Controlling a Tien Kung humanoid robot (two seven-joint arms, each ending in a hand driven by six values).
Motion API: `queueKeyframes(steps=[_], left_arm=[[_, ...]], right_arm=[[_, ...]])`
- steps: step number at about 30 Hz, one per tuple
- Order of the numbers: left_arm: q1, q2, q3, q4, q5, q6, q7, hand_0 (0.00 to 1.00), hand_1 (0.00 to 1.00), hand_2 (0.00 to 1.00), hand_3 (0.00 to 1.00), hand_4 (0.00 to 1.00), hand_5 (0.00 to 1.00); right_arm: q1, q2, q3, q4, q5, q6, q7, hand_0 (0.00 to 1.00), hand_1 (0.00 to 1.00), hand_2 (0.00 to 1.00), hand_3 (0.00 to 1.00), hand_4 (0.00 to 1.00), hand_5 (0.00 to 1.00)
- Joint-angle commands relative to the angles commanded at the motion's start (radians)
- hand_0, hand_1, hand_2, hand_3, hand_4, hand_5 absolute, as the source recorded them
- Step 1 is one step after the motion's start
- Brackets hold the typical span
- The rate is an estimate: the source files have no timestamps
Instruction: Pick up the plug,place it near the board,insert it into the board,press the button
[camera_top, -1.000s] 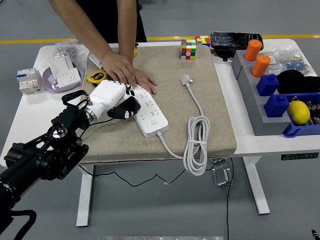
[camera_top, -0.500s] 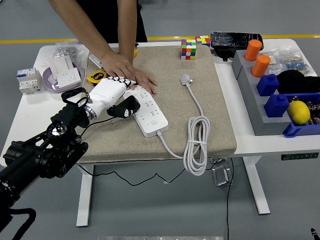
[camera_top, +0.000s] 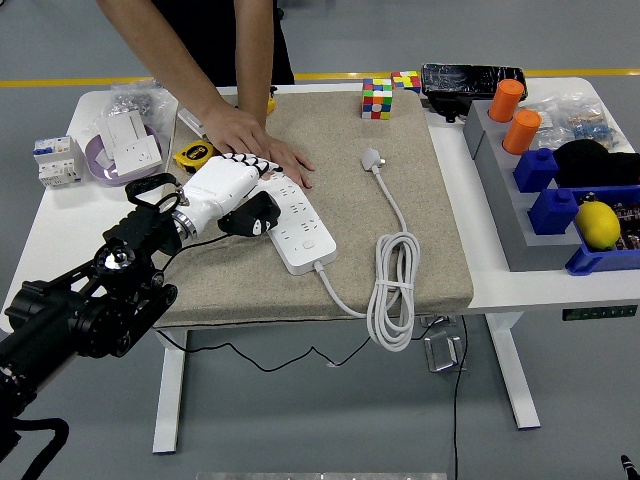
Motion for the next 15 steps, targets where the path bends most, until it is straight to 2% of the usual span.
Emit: queueKeyframes(steps=[2, 4, 5, 7, 10, 11, 15], left_arm=[[0.004, 0.002, -0.002, -0.006, -0.001, -0.014, -0.006, 0.818, 0.925, 0.917, 0.892, 0.998, 0.537], [0.013, 0.007, -0.010, -0.026, -0.042, -0.037, -0.012, 0.818, 0.925, 0.917, 0.892, 0.998, 0.537], [0.021, 0.011, -0.017, -0.043, -0.060, -0.049, -0.012, 0.877, 0.978, 0.958, 0.918, 0.998, 0.785], [0.037, 0.018, -0.032, -0.080, -0.105, -0.069, -0.008, 0.877, 0.978, 0.958, 0.918, 0.998, 0.785], [0.081, 0.027, -0.086, -0.172, -0.195, -0.100, 0.007, 0.877, 0.978, 0.958, 0.918, 0.998, 0.785], [0.091, 0.029, -0.099, -0.196, -0.217, -0.106, 0.010, 0.956, 0.998, 0.984, 0.943, 0.998, 0.998], [0.140, 0.036, -0.169, -0.304, -0.320, -0.139, 0.032, 0.956, 0.998, 0.984, 0.943, 0.998, 0.998]], right_arm=[[-0.002, 0.000, -0.001, 0.000, 0.001, 0.000, 0.000, 0.954, 0.878, 0.815, 0.813, 0.998, 0.998], [-0.004, 0.000, -0.001, 0.000, 0.000, 0.000, -0.001, 0.954, 0.878, 0.815, 0.813, 0.998, 0.998], [-0.004, 0.001, 0.000, 0.000, 0.000, -0.001, -0.001, 0.954, 0.878, 0.816, 0.813, 0.998, 0.998], [-0.004, 0.001, -0.001, 0.000, 0.000, 0.000, -0.001, 0.954, 0.878, 0.816, 0.813, 0.998, 0.998], [-0.003, 0.002, 0.000, 0.000, -0.001, -0.001, -0.001, 0.954, 0.878, 0.816, 0.813, 0.998, 0.998], [-0.003, 0.002, 0.000, 0.001, -0.002, -0.001, -0.001, 0.954, 0.878, 0.815, 0.813, 0.998, 0.998], [0.000, -0.001, -0.003, 0.000, 0.002, -0.001, -0.001, 0.954, 0.878, 0.815, 0.813, 0.998, 0.998]])
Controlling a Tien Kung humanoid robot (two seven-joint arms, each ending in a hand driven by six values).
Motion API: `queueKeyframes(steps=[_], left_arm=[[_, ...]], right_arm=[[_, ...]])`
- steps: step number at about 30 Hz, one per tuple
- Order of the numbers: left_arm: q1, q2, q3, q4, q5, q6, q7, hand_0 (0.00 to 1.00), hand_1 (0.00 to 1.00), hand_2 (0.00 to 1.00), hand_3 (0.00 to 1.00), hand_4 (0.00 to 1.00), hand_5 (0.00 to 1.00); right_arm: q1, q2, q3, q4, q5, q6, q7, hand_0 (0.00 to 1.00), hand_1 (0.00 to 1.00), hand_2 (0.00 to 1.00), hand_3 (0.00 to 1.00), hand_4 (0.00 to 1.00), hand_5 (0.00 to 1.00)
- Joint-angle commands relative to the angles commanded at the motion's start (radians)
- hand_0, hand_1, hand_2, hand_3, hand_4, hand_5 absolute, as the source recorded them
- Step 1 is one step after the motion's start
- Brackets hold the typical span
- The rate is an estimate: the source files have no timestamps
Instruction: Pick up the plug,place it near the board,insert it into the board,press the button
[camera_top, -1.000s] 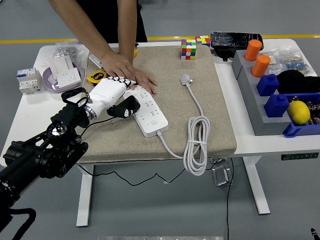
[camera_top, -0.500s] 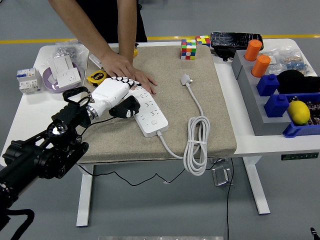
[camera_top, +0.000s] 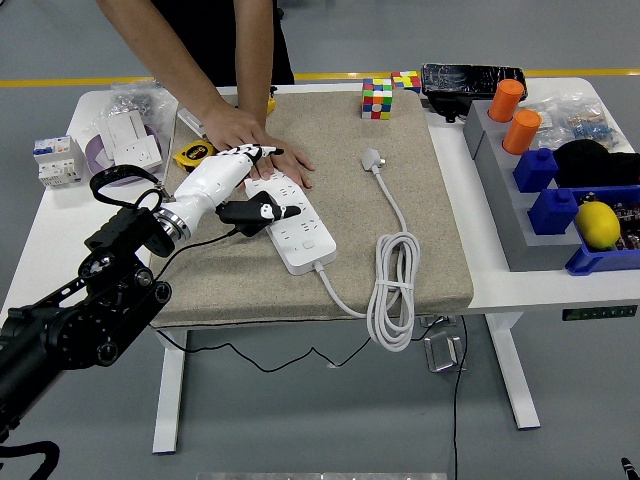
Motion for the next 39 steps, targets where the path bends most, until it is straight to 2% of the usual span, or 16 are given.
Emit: queueKeyframes(steps=[1, 2, 9, 13, 14, 19, 20, 28, 35, 39], left_arm=[[0.010, 0.001, -0.016, -0.023, -0.025, -0.008, 0.006, 0.956, 0.998, 0.984, 0.943, 0.998, 0.998], [0.022, 0.003, -0.035, -0.049, -0.057, -0.018, 0.014, 0.998, 0.998, 0.998, 0.998, 0.998, 0.998], [0.131, 0.008, -0.174, -0.239, -0.223, -0.099, 0.103, 0.998, 0.998, 0.995, 0.998, 0.998, 0.998], [0.203, 0.019, -0.233, -0.358, -0.303, -0.093, 0.156, 0.998, 0.998, 0.995, 0.998, 0.998, 0.998], [0.220, 0.020, -0.247, -0.384, -0.317, -0.092, 0.167, 0.973, 0.969, 0.951, 0.971, 0.998, 0.998], [0.313, 0.012, -0.323, -0.500, -0.316, -0.094, 0.222, 0.973, 0.969, 0.951, 0.971, 0.998, 0.998], [0.327, 0.010, -0.333, -0.515, -0.311, -0.096, 0.229, 0.977, 0.961, 0.931, 0.942, 0.998, 0.998], [0.423, -0.007, -0.402, -0.602, -0.250, -0.127, 0.276, 0.985, 0.960, 0.926, 0.930, 0.998, 0.998], [0.486, -0.018, -0.432, -0.636, -0.149, -0.171, 0.303, 0.996, 0.961, 0.927, 0.928, 0.998, 0.998], [0.506, -0.018, -0.434, -0.644, -0.103, -0.186, 0.304, 0.998, 0.959, 0.924, 0.927, 0.998, 0.998]], right_arm=[[0.000, 0.000, 0.000, 0.000, 0.000, 0.000, 0.000, 0.954, 0.878, 0.815, 0.813, 0.998, 0.998], [-0.001, 0.000, 0.000, 0.000, 0.000, 0.000, 0.000, 0.952, 0.878, 0.815, 0.813, 0.998, 0.998], [-0.005, 0.001, 0.008, -0.001, -0.003, 0.000, 0.000, 0.952, 0.877, 0.814, 0.812, 0.998, 0.998], [-0.002, 0.000, 0.012, -0.001, -0.001, 0.000, 0.000, 0.952, 0.877, 0.814, 0.812, 0.998, 0.998], [-0.002, -0.001, 0.014, -0.001, -0.001, 0.000, 0.000, 0.953, 0.877, 0.814, 0.813, 0.998, 0.998], [0.003, -0.001, 0.021, -0.002, -0.002, 0.001, 0.000, 0.953, 0.877, 0.814, 0.813, 0.998, 0.998], [0.004, -0.001, 0.023, -0.002, -0.002, 0.001, 0.000, 0.952, 0.876, 0.813, 0.812, 0.998, 0.998], [0.009, 0.000, 0.029, -0.002, -0.002, 0.000, 0.000, 0.951, 0.876, 0.813, 0.812, 0.998, 0.998], [0.009, 0.002, 0.034, -0.002, -0.006, 0.000, 0.000, 0.951, 0.875, 0.813, 0.812, 0.998, 0.998], [0.009, 0.000, 0.034, -0.002, -0.006, -0.001, 0.000, 0.951, 0.875, 0.813, 0.812, 0.998, 0.998]])
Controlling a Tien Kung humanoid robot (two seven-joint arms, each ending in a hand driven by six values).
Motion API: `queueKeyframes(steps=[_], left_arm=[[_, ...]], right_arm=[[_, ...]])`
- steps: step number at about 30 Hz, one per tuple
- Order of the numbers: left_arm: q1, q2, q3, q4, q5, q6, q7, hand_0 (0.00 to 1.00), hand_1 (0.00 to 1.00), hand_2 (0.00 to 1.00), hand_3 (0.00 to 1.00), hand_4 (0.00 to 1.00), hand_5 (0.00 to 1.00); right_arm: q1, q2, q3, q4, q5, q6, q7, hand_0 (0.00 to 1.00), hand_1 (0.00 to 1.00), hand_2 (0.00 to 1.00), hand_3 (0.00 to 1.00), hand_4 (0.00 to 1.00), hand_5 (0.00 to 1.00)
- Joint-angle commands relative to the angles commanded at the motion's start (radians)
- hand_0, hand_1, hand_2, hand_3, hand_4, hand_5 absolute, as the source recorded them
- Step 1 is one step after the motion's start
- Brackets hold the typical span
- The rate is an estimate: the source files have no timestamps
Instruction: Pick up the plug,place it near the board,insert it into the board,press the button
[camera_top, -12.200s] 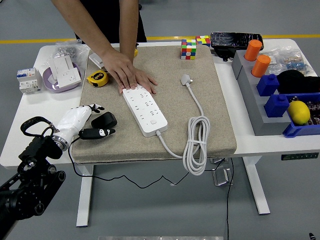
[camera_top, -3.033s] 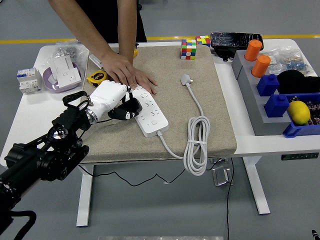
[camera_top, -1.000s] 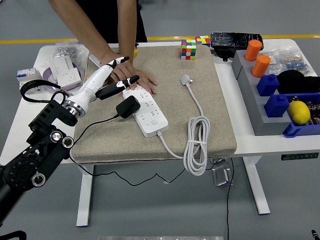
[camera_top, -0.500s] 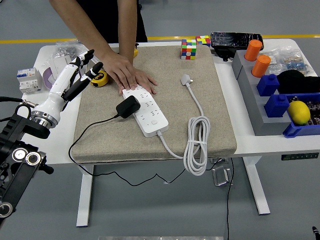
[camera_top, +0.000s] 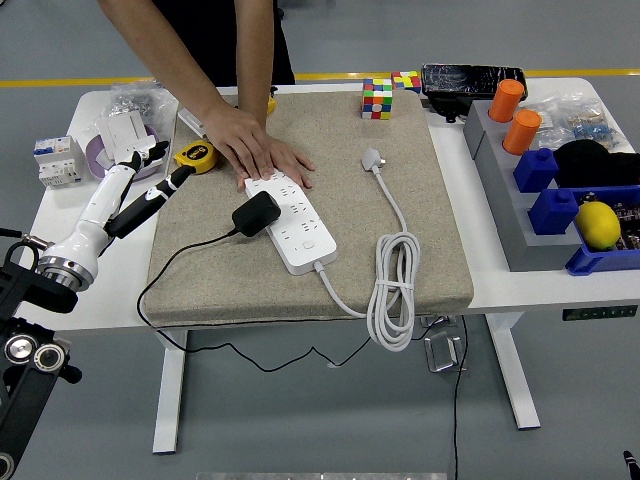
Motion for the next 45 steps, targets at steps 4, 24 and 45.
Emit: queueKeyframes(steps=[4, 24, 45], left_arm=[[0.008, -0.001, 0.002, -0.007, 0.086, -0.025, -0.002, 0.998, 0.959, 0.924, 0.927, 0.998, 0.998], [-0.009, 0.022, 0.073, 0.056, 0.268, -0.072, -0.026, 0.998, 0.962, 0.916, 0.914, 0.998, 0.998], [-0.156, 0.026, 0.234, 0.271, 0.233, -0.041, -0.066, 0.998, 0.962, 0.912, 0.903, 0.998, 0.998]], right_arm=[[-0.002, 0.000, -0.004, 0.000, 0.000, 0.000, -0.001, 0.951, 0.875, 0.813, 0.812, 0.998, 0.998], [-0.018, -0.002, 0.011, 0.000, -0.007, 0.000, -0.001, 0.948, 0.874, 0.812, 0.812, 0.998, 0.998], [-0.006, -0.003, 0.005, -0.001, -0.002, -0.001, -0.002, 0.946, 0.873, 0.812, 0.812, 0.998, 0.998]])
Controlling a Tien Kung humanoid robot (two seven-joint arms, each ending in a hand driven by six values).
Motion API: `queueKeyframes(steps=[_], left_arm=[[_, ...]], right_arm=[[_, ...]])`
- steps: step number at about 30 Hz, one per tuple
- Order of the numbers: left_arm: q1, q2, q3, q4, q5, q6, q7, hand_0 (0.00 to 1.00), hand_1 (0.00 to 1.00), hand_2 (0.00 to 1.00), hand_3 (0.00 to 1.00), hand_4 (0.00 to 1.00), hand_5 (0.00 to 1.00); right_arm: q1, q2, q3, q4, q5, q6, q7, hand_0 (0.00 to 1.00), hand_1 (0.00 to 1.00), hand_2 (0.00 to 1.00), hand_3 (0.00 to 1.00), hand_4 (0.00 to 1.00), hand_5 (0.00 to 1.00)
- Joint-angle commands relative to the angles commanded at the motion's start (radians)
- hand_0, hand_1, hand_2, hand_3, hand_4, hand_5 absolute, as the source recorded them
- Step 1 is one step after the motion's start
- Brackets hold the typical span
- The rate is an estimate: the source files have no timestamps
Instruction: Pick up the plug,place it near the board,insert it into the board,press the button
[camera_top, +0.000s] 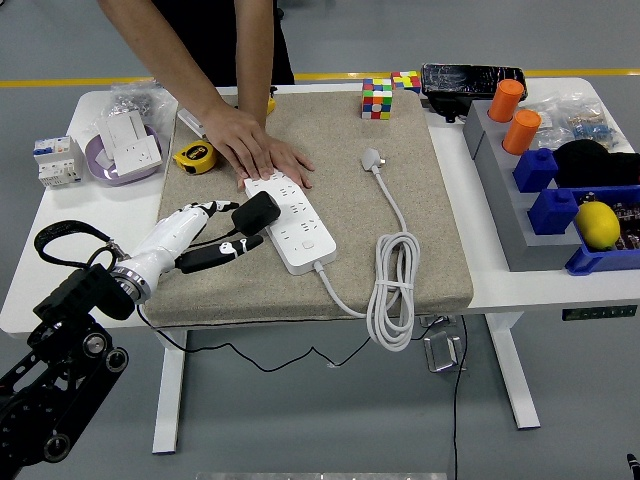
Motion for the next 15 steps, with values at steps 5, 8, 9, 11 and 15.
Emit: queueKeyframes(steps=[5, 8, 9, 11, 15], left_arm=[[-0.025, -0.005, 0.017, 0.025, -0.007, 0.010, -0.005, 0.998, 0.961, 0.909, 0.901, 0.998, 0.998], [-0.049, -0.001, 0.042, 0.046, -0.014, 0.017, -0.011, 0.998, 0.961, 0.909, 0.897, 0.998, 0.998], [-0.053, 0.000, 0.048, 0.050, -0.015, 0.018, -0.011, 0.998, 0.961, 0.909, 0.897, 0.998, 0.998], [-0.067, 0.005, 0.068, 0.063, -0.024, 0.022, -0.014, 0.998, 0.961, 0.909, 0.897, 0.998, 0.998], [-0.090, 0.011, 0.093, 0.083, -0.049, 0.026, -0.017, 0.998, 0.961, 0.909, 0.899, 0.998, 0.998]], right_arm=[[0.002, 0.001, -0.001, 0.000, 0.000, 0.000, 0.000, 0.947, 0.873, 0.812, 0.812, 0.998, 0.998], [0.004, 0.001, -0.002, 0.001, -0.001, 0.000, 0.000, 0.946, 0.873, 0.812, 0.812, 0.998, 0.998], [0.005, 0.001, -0.002, 0.001, -0.001, 0.000, 0.000, 0.946, 0.873, 0.812, 0.812, 0.998, 0.998], [0.008, 0.001, 0.000, 0.002, -0.003, 0.000, 0.000, 0.946, 0.873, 0.812, 0.812, 0.998, 0.998], [0.007, 0.000, -0.003, 0.001, 0.000, 0.000, 0.000, 0.946, 0.873, 0.812, 0.812, 0.998, 0.998]])
